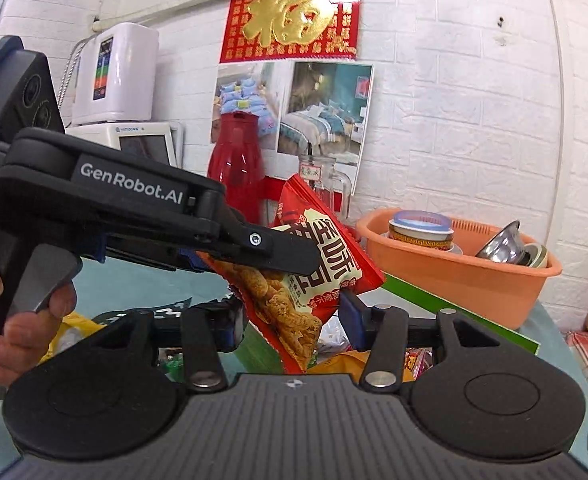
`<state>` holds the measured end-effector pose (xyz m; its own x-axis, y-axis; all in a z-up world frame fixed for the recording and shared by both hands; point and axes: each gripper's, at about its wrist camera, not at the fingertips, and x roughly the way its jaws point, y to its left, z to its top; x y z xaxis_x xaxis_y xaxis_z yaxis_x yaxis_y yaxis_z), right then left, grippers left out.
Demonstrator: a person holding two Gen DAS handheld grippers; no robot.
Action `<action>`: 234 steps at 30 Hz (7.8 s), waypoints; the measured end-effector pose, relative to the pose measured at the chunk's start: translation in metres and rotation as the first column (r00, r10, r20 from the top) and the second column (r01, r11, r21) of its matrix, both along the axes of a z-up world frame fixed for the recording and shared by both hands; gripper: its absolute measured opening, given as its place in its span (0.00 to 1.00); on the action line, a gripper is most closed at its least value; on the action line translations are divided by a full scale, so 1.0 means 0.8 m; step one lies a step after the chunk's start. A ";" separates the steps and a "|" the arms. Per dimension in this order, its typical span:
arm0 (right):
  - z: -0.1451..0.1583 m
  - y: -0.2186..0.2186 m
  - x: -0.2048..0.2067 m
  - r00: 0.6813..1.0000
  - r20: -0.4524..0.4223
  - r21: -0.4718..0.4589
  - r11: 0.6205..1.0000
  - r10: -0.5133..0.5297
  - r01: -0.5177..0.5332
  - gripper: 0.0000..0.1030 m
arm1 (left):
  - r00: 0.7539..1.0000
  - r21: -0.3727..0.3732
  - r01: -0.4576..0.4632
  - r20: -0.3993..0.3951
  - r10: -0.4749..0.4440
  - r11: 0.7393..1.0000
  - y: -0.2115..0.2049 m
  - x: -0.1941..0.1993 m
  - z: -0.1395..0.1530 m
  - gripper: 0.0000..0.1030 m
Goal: Organize snacks
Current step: 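Carry the red egg-crisp bag over the green box and open the left gripper, then grasp the pink-and-clear snack bag with the left gripper, then carry the pink bag into the green box and open the left gripper, then grasp the yellow snack bag with the left gripper, then lift the yellow bag into the green box and open the left gripper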
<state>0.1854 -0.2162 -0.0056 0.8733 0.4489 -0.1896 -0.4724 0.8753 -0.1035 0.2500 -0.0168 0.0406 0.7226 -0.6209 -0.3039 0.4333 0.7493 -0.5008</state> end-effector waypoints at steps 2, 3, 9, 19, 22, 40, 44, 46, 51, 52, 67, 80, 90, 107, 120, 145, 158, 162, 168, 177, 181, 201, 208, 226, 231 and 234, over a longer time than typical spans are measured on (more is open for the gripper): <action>-0.006 0.002 0.014 1.000 -0.012 0.004 1.000 -0.004 0.004 0.79 | 1.000 -0.006 -0.005 -0.014 0.005 1.000 0.002 0.015 -0.007 0.68; -0.008 0.003 0.020 1.000 -0.016 0.005 1.000 -0.005 0.005 0.79 | 1.000 -0.006 -0.006 -0.016 0.006 1.000 0.003 0.022 -0.009 0.68; -0.016 0.004 0.050 0.999 -0.031 0.017 1.000 -0.008 0.009 0.79 | 0.999 -0.004 -0.015 -0.030 0.015 1.000 0.003 0.053 -0.021 0.69; -0.038 0.015 0.075 0.993 -0.083 -0.098 0.992 -0.086 0.078 1.00 | 0.989 0.116 -0.138 -0.027 0.142 0.984 0.003 0.054 -0.042 1.00; -0.035 0.015 0.067 0.993 -0.070 -0.115 0.989 -0.098 0.090 1.00 | 0.989 0.104 -0.139 -0.027 0.143 0.985 0.005 0.048 -0.033 1.00; -0.001 -0.056 -0.092 0.998 -0.018 0.033 0.997 -0.066 0.066 1.00 | 0.996 0.118 -0.080 -0.030 0.084 0.990 -0.019 -0.094 -0.007 1.00; -0.028 -0.068 -0.116 0.993 -0.077 -0.014 0.996 -0.091 0.090 1.00 | 0.998 0.129 -0.038 -0.052 0.045 0.991 -0.036 -0.107 -0.017 1.00; -0.044 -0.075 -0.127 0.987 -0.111 -0.031 0.993 -0.115 0.113 1.00 | 0.997 0.137 -0.024 -0.065 0.034 0.990 -0.048 -0.106 -0.024 1.00; -0.067 -0.096 -0.146 0.975 -0.182 0.005 0.991 -0.127 0.130 1.00 | 0.993 0.159 -0.007 -0.119 0.026 0.987 -0.078 -0.081 -0.047 1.00; -0.069 -0.098 -0.149 0.974 -0.186 0.003 0.991 -0.131 0.134 1.00 | 0.991 0.159 -0.002 -0.133 0.023 0.987 -0.084 -0.075 -0.051 1.00; -0.092 -0.086 -0.104 0.948 -0.309 0.010 0.997 -0.074 0.081 1.00 | 0.961 0.112 0.086 -0.272 -0.053 0.990 -0.077 -0.038 -0.096 0.54; -0.102 -0.075 -0.057 0.916 -0.397 0.074 0.993 -0.059 0.096 1.00 | 0.950 0.038 0.108 -0.299 -0.092 0.993 -0.059 -0.042 -0.102 0.54; -0.088 -0.084 -0.072 0.932 -0.346 0.083 0.986 -0.110 0.147 0.62 | 0.969 0.036 0.136 -0.211 -0.125 0.990 -0.075 -0.069 -0.066 0.33; 0.012 -0.102 -0.061 0.986 -0.080 0.131 0.979 -0.149 0.158 0.62 | 0.987 0.044 0.135 0.077 -0.138 0.990 -0.100 -0.051 0.038 0.32; 0.004 -0.106 0.005 0.980 -0.095 0.141 0.972 -0.175 0.188 0.62 | 0.991 0.014 0.126 0.033 -0.127 0.992 -0.100 0.023 0.007 0.32; 0.006 -0.089 -0.039 0.981 0.012 0.045 0.981 -0.191 0.191 1.00 | 0.999 0.080 -0.052 0.017 0.051 0.995 -0.054 -0.039 0.007 1.00; -0.014 -0.027 -0.109 0.995 -0.093 0.016 1.000 0.024 -0.022 1.00 | 0.976 0.151 -0.203 -0.049 0.213 0.967 0.064 -0.159 -0.029 1.00; -0.028 -0.001 -0.118 0.988 -0.137 0.005 0.997 0.073 -0.073 1.00 | 0.948 0.165 -0.296 -0.072 0.311 0.941 0.116 -0.179 -0.043 1.00; -0.042 0.034 -0.121 0.974 -0.193 -0.014 0.992 0.122 -0.127 1.00 | 0.893 0.117 -0.418 -0.127 0.431 0.901 0.181 -0.185 -0.059 1.00; -0.053 0.065 -0.120 0.956 -0.245 -0.019 0.986 0.158 -0.168 1.00 | 0.881 0.087 -0.397 -0.242 0.406 0.914 0.204 -0.136 -0.091 0.51; -0.056 0.064 -0.122 0.950 -0.264 -0.013 0.984 0.168 -0.178 1.00 | 0.929 0.062 -0.262 -0.252 0.269 0.963 0.183 -0.142 -0.098 0.41; -0.090 0.054 -0.130 0.898 -0.390 0.090 0.979 0.206 -0.185 1.00 | 0.960 0.078 -0.043 -0.273 0.063 0.996 0.090 -0.178 -0.100 0.86; -0.098 0.058 -0.119 0.891 -0.411 0.098 0.981 0.192 -0.166 0.67 | 0.966 0.120 -0.013 -0.254 0.043 0.993 0.065 -0.176 -0.103 0.56; 0.004 0.012 -0.072 0.986 -0.121 0.087 0.991 0.113 -0.102 0.58 | 1.000 0.092 -0.015 0.011 0.014 0.996 0.011 -0.096 0.003 0.54; 0.014 0.002 -0.030 0.991 -0.091 0.113 0.990 0.097 -0.087 0.58 | 1.000 0.091 -0.018 0.027 0.015 0.996 -0.003 -0.051 0.011 0.53; 0.016 -0.003 -0.005 0.993 -0.082 0.129 0.989 0.081 -0.071 0.58 | 0.999 0.076 -0.023 0.030 0.021 0.997 -0.004 -0.025 0.009 0.53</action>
<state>0.1817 -0.2187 0.0070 0.8185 0.5383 -0.2010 -0.5404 0.8400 0.0489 0.2301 -0.0202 0.0475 0.7452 -0.5806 -0.3280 0.4300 0.7944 -0.4291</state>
